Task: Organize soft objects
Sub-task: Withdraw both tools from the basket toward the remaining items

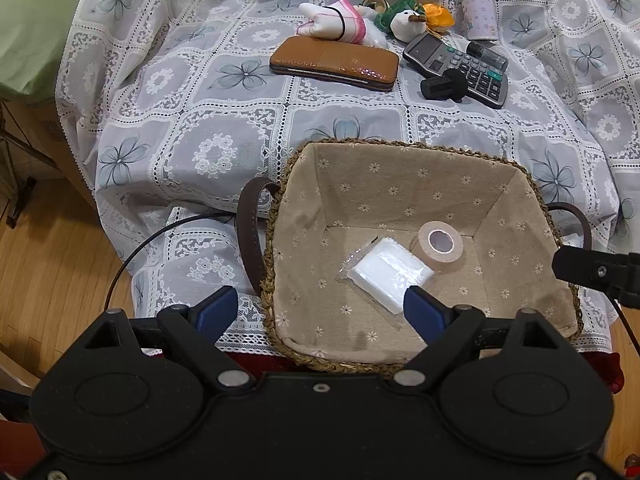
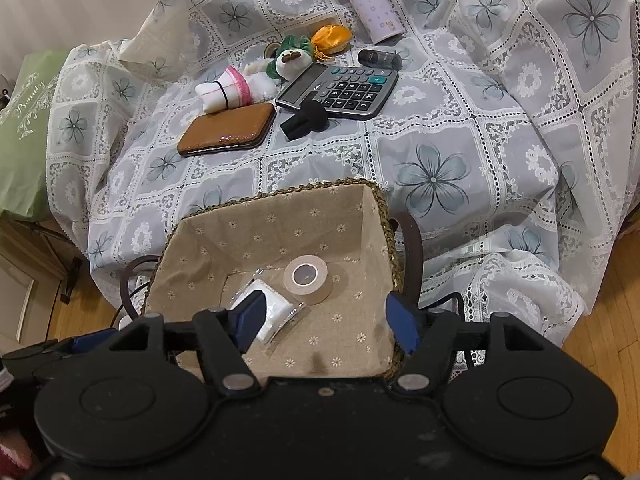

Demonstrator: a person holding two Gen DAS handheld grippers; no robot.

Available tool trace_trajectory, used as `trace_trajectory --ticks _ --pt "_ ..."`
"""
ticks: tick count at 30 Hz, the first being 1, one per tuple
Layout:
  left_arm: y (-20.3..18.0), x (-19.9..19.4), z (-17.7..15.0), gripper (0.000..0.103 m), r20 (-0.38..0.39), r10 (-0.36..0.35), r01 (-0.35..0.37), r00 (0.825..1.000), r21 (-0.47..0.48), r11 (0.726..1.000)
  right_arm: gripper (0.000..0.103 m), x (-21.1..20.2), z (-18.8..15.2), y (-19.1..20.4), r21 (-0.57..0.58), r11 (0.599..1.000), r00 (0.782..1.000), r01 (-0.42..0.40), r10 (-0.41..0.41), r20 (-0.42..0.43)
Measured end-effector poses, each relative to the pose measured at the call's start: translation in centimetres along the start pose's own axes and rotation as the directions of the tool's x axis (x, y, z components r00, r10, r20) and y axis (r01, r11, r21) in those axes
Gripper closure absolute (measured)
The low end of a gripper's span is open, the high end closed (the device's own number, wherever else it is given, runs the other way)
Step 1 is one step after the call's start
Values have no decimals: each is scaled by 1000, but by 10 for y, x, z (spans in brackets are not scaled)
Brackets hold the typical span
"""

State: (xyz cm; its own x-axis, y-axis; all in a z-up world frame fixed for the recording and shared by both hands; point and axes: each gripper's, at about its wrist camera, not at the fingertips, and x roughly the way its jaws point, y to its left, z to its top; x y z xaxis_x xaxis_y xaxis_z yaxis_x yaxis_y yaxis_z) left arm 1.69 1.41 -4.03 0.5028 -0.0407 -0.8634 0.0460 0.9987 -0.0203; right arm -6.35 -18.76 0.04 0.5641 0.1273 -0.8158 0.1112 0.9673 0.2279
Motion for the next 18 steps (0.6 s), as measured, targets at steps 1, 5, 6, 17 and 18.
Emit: trace_trajectory --ticks 1,5,6,17,18 --pt "0 0 0 16 1 1 -1 1000 0 1000 36 0 0 0 -4 1000 1000 3 -3 1" --pt "2 -2 1 16 12 11 -11 1000 2 1000 31 2 2 4 -23 1000 1000 14 -14 5" --pt "2 -3 2 16 15 10 -10 1000 0 1000 30 2 2 5 -30 999 1000 17 -16 7" --pt "15 -5 20 14 73 25 -21 997 -63 998 10 11 17 11 -80 995 997 66 -63 41" --pt "15 -5 22 12 77 24 -20 997 -63 998 10 12 19 10 -77 995 997 64 -61 39"
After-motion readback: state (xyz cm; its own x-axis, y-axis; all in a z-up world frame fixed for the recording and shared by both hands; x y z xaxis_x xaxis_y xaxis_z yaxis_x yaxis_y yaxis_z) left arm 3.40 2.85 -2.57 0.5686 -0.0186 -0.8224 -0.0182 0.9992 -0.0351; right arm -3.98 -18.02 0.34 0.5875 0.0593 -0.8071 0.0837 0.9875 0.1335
